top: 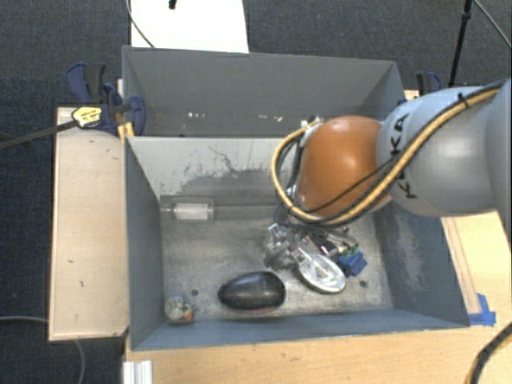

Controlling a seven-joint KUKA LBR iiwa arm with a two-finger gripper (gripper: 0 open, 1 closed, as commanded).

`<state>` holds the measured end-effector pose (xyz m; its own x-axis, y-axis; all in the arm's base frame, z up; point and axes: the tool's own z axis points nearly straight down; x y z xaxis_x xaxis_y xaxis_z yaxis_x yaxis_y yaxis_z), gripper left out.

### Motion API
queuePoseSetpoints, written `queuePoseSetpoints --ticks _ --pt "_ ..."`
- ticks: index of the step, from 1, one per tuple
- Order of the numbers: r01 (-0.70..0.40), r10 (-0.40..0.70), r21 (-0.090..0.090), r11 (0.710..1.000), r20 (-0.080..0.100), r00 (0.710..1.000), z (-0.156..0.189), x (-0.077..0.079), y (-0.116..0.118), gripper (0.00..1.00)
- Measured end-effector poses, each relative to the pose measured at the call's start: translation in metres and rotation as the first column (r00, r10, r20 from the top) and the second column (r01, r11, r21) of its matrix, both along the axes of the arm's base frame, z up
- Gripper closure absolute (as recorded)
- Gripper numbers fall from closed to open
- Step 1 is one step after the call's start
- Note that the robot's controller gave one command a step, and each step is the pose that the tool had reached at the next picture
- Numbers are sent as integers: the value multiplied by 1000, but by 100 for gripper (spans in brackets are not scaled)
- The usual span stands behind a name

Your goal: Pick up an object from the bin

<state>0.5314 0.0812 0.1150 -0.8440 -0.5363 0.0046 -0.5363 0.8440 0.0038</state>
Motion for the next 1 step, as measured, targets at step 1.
queuePoseSetpoints --ticks 1 --pt "84 -84 1 996 9 996 -26 35 -26 100"
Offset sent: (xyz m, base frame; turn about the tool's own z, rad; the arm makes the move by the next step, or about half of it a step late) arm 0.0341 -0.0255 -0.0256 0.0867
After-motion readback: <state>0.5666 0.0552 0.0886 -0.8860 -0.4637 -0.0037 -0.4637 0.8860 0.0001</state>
